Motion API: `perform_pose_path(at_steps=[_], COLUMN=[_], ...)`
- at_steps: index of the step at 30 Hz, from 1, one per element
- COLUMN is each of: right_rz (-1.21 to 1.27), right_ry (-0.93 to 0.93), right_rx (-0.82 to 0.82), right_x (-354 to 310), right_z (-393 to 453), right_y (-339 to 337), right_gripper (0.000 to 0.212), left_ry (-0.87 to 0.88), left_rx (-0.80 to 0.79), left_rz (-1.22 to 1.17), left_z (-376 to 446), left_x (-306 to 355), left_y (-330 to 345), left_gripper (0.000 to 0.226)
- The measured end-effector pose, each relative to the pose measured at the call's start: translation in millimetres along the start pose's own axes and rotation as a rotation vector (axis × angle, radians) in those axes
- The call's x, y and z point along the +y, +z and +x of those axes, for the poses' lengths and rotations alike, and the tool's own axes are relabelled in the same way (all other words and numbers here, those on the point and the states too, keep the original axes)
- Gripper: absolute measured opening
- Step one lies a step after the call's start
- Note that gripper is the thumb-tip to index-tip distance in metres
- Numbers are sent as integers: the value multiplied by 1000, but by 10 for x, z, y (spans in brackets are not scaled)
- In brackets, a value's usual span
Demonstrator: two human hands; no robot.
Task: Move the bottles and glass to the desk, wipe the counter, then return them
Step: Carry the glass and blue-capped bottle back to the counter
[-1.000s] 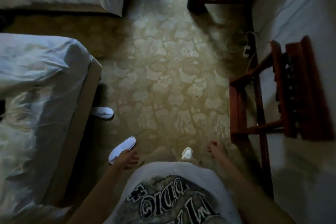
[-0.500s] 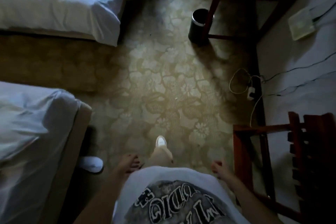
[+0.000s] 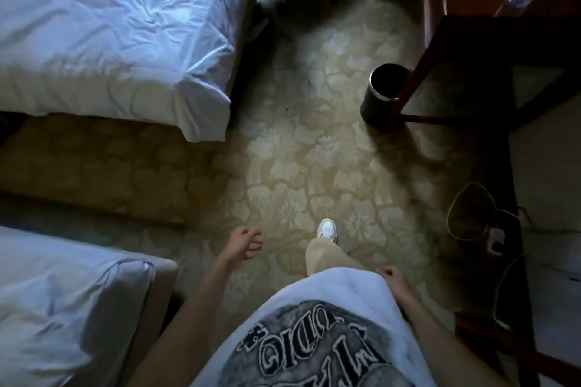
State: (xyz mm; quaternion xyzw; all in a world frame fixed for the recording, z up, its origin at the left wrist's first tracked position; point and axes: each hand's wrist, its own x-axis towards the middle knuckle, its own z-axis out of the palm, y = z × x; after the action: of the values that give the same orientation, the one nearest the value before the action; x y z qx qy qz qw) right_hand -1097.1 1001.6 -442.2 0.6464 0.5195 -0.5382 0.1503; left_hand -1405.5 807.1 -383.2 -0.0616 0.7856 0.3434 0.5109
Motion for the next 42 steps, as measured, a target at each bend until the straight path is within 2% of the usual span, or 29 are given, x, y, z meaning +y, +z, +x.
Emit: perform_pose_path(at_steps=[3,5,10,13,16,18,20,24,29,32,36,39,42], right_rz=[11,4,-42,-12,78,217,352,652,1051,1148,1216,1234,1282], right_ry=[-88,-174,-335,-299,-152,-48,-33,-94,-171,-182,-143,-125,-54], right_rx=[-36,-24,-24,14,66,131,236,485,834,1025,1185,1270,1341], right_x=[-1136,-1945,-3570,-4090,-4318,-4420,-4648,-5375,-6091,-6273,-6409,-6444,-6398], right_z=[480,689,1308,1699,2012,2113,2159,2220,2307,2539,2809,2944,3082], right_y=[-124,-254,-502,-570,-616,-645,-720,-1115,-1879,-2372,-3058,-3551,-3928], right_gripper=[18,13,14,13,9,6,6,8,30,48,69,78,89], left_ry=[-197,-266,-262,-211,-138,-85,3,203,346,433,503,573,568], left_rx=[65,95,133,100,34,-68,-177,-327,-526,-619,-771,-896,-962], left_rz=[-116,-154,-219,-156,-71,26,153,363,567,631,636,660,693], left_z=[332,498,1185,1844,2466,2782,2990,3320,3540,3536,3307,3141,2975], left_x=[175,437,1528,2368,3341,4067,4830,6383,7863,8348,8741,9017,9303], left_y=[-213,-329,-539,-586,-573,-505,-374,96,1126,1857,2809,3406,3954], left_gripper=[31,27,22,22,23,26,27,22,23,23,19,31,38])
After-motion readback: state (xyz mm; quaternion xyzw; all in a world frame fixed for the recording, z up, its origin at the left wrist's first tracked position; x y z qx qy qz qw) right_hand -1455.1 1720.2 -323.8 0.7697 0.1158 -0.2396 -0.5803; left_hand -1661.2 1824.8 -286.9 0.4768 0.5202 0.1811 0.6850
